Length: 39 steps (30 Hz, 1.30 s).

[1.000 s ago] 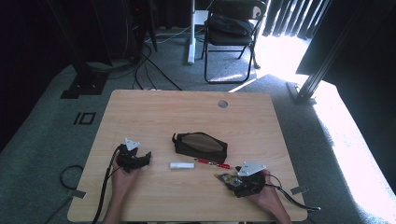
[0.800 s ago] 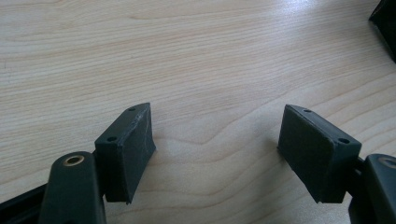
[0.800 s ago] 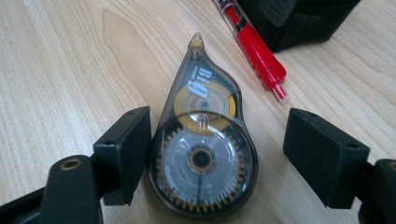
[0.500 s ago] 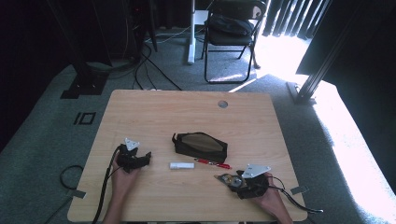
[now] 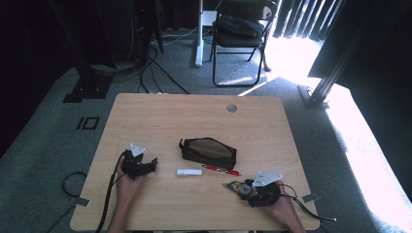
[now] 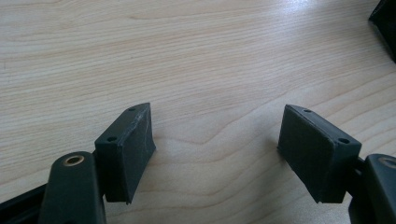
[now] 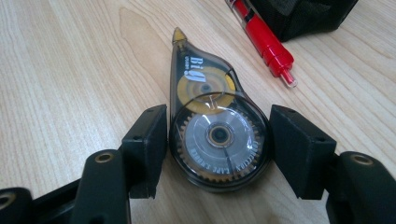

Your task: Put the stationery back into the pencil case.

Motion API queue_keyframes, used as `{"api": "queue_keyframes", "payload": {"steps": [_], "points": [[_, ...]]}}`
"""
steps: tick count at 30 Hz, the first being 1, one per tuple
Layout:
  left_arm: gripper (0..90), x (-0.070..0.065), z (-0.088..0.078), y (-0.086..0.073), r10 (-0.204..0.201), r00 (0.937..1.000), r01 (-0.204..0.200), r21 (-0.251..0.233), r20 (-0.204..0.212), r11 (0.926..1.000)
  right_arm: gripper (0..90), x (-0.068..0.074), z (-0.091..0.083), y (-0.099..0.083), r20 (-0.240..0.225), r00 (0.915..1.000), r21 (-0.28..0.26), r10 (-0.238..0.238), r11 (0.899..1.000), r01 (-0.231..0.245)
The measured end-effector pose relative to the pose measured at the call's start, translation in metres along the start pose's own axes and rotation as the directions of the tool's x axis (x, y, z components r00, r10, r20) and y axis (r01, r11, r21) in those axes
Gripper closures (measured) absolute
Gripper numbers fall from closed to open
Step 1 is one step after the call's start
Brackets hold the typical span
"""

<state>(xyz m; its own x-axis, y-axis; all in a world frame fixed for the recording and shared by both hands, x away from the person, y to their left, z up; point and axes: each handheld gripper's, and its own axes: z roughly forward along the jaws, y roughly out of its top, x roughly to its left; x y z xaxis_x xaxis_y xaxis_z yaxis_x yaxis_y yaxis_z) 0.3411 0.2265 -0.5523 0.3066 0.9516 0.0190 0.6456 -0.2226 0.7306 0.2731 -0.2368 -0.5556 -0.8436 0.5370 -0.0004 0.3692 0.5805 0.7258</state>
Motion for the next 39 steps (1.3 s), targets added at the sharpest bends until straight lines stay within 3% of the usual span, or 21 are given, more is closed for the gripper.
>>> {"api": "queue_keyframes", "payload": {"steps": [39], "points": [[26.5,-0.0001,0.0,0.0,0.003,1.0,-0.003,0.001,0.003,1.0,41.0,-0.0024,-0.0042,0.0004,0.026,0.9996,0.006,0.015,1.0,-0.015]]}}
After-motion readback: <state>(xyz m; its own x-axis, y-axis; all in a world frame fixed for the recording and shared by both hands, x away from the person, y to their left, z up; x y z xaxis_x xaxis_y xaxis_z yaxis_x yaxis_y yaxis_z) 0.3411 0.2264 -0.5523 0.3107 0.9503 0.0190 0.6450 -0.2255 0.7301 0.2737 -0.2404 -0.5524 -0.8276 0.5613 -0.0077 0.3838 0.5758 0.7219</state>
